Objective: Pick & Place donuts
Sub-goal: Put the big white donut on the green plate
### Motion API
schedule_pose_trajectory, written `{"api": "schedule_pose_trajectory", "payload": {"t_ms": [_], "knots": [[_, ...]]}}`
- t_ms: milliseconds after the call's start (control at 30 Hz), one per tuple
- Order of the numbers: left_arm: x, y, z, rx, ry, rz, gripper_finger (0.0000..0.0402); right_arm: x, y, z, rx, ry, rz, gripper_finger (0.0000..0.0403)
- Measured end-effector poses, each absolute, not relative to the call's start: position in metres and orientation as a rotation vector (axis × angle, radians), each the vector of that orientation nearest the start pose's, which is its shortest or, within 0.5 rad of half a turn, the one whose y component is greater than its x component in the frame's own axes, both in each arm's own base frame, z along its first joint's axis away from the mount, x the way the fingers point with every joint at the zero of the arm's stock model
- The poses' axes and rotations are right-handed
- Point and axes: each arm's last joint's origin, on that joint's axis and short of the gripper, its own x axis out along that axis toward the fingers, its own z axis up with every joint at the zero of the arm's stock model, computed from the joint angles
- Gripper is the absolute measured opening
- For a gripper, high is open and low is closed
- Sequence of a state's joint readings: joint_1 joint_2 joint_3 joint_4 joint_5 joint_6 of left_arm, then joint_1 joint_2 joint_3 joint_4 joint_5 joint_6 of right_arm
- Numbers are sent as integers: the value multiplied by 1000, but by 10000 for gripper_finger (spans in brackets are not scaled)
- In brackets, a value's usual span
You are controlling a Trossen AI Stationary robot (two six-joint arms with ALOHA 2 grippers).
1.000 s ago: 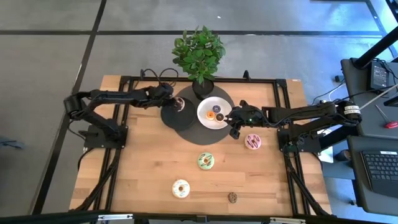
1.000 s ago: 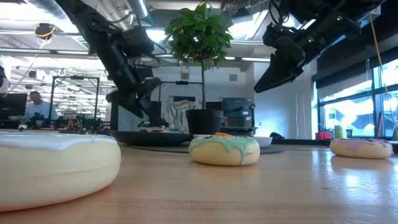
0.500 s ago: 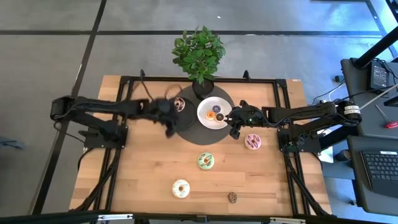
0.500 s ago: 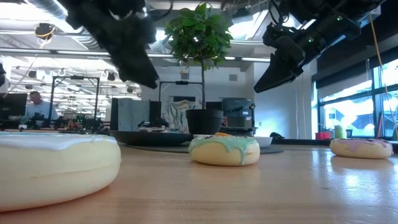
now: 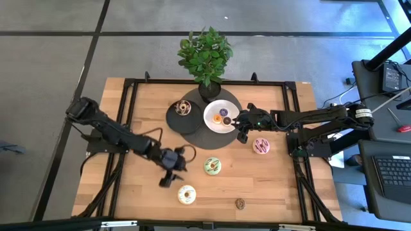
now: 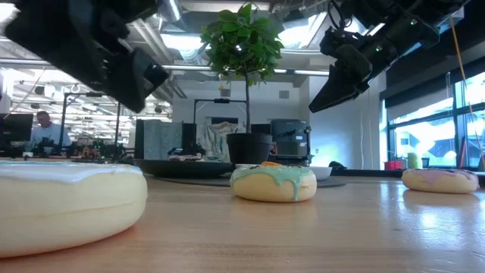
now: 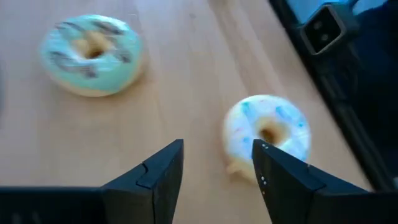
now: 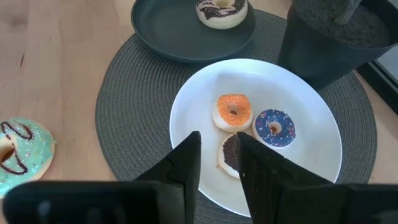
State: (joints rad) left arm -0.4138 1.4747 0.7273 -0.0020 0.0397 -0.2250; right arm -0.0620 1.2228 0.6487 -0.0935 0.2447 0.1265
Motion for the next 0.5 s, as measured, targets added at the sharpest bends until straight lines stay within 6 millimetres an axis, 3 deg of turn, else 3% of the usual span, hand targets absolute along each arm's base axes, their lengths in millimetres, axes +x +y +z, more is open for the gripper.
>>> {"api": "schedule_pose_trajectory", "payload": {"t_ms": [167,500], "knots": [[271,-136,168,-154,848,-334,185,243,-22,210,60,647,-337,104],[293,-168,152,-70,973,-363,187,242,-22,209,70,648,-340,104]]}}
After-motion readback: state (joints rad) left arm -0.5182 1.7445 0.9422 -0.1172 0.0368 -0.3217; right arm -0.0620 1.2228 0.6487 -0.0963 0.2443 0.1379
